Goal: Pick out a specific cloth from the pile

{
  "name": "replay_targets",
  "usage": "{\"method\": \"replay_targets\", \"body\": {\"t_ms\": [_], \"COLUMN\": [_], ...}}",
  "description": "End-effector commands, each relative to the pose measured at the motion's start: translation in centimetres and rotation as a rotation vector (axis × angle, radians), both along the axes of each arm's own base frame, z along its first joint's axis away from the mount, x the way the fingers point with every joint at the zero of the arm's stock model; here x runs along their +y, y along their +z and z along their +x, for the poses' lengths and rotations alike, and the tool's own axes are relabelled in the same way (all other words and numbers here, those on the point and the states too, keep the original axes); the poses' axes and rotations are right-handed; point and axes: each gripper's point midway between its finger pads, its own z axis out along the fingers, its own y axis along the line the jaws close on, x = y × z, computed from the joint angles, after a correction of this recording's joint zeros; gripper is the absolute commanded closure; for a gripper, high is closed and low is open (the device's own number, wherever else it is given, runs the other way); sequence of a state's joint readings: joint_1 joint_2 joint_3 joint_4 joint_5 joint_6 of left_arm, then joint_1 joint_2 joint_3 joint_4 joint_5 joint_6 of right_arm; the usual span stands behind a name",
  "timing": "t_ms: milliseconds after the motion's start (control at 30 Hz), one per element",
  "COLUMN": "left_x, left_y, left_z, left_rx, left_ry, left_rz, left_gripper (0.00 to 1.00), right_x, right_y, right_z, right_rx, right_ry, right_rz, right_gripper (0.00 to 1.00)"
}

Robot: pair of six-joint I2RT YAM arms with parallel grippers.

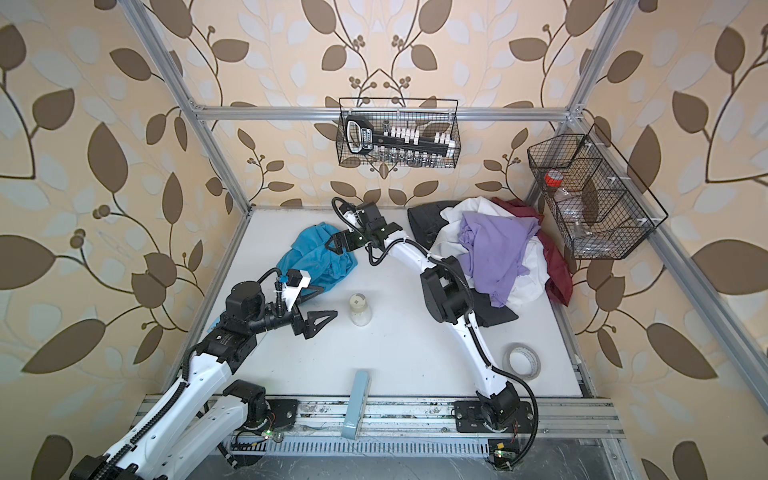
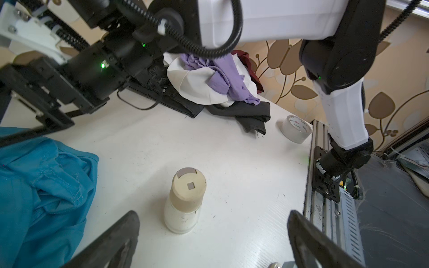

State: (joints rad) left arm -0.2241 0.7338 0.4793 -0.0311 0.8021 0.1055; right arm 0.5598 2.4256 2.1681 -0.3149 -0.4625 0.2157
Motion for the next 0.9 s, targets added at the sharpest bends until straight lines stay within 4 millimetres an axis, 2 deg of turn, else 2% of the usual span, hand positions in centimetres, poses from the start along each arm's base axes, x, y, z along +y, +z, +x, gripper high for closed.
{"method": "replay_targets", "body": {"t_ms": [0,100,300,500,600,700,767,800,867], "left_x": [-0.4,-0.4,-0.2,1.9,4.7,9.5,13.1,14.7,16.0], "left_y": [2.2,2.3,2.2,1.1,0.2,-1.0,-2.3,-2.7,-3.9], "left_z": [-0.2,-0.2,0.1,2.8,5.2,7.8,8.7,8.9,9.1], "left_rx": [-0.082,-0.088,-0.09,-0.079,-0.066,-0.074,-0.083,-0.095,-0.112], "left_ry": [-0.025,-0.025,-0.002,0.201,0.409,0.72,0.934,1.028,1.106], "left_rz": [-0.009,-0.011,-0.005,0.04,0.09,0.158,0.202,0.213,0.215], "left_gripper": [0.01,0.01,0.01,0.01,0.01,0.01,0.01,0.01,0.01], "right_x": [-4.2,-7.8,-15.0,-23.5,-27.5,-30.8,-32.8,-33.8,-36.1], "right_y": [3.9,4.4,7.5,10.6,12.4,13.1,13.0,12.2,10.8], "right_z": [0.0,-0.9,-5.6,-10.0,-12.5,-15.0,-16.2,-16.7,-16.9], "right_rx": [-0.041,-0.028,-0.111,-0.313,-0.413,-0.538,-0.617,-0.644,-0.676], "right_ry": [-0.101,-0.167,-0.267,-0.487,-0.609,-0.714,-0.781,-0.812,-0.871], "right_rz": [-0.076,-0.147,-0.267,-0.38,-0.351,-0.317,-0.297,-0.299,-0.324], "right_gripper": [0.0,0.01,0.0,0.0,0.0,0.0,0.0,0.0,0.0]}}
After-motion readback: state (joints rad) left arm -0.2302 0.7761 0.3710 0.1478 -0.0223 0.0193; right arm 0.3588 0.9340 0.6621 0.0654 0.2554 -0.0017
